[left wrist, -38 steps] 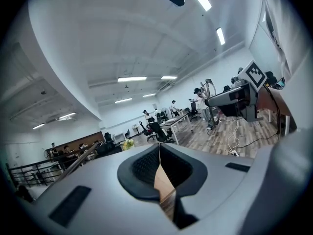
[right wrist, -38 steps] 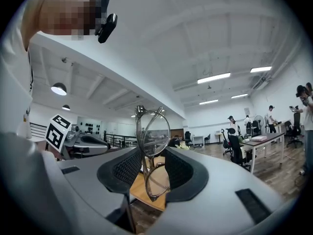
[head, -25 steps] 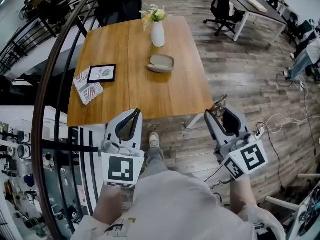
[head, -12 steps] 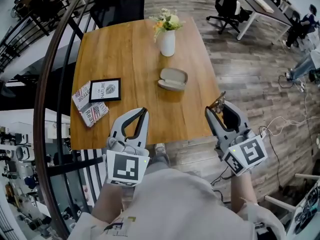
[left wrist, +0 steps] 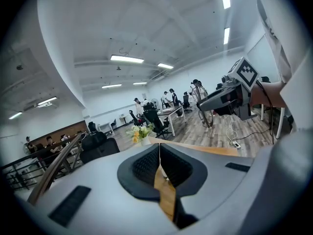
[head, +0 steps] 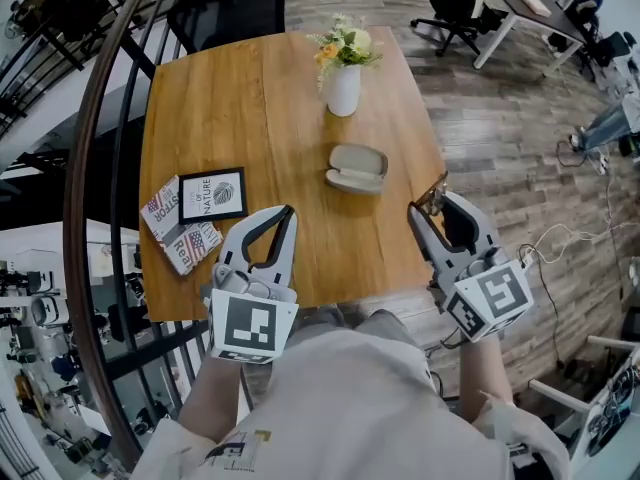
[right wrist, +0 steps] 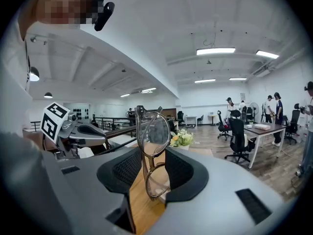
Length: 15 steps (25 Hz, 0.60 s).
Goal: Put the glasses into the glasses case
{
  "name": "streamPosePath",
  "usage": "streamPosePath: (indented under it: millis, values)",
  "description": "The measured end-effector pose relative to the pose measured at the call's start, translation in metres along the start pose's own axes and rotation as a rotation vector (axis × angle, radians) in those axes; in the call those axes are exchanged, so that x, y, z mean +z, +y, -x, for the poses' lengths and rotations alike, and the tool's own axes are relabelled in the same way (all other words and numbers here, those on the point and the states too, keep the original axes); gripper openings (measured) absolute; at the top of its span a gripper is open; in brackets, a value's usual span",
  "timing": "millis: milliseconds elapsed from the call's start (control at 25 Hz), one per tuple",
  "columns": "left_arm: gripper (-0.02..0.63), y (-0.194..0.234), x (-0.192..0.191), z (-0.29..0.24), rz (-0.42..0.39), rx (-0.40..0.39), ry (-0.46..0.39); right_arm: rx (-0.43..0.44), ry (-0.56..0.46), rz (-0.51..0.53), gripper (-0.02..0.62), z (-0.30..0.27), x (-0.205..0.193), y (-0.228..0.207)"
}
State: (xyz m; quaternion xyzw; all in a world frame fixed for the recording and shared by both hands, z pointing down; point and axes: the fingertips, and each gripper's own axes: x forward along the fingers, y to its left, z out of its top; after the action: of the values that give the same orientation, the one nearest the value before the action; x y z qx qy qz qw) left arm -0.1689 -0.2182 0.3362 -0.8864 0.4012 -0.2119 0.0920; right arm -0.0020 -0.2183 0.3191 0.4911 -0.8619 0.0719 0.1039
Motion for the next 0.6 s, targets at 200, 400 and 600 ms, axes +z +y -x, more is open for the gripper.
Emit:
streamPosePath:
  millis: [200,400,600]
  values:
    - [0.018,0.007,-0.001,-0.012,0.018,-0.007,0.0,-0.003,0.023,0.016,0.172,-0.011,0.0,-0.01]
    - [0.018,0.011,0.003,-0.023,0.029,0.007,0.016,0.021,0.048,0.025,0.173,-0.021,-0.001,-0.024]
    - [0.018,0.013,0.004,-0.045,0.034,0.021,0.047,0.07,0.059,0.01,0.173,-0.039,-0.005,-0.042]
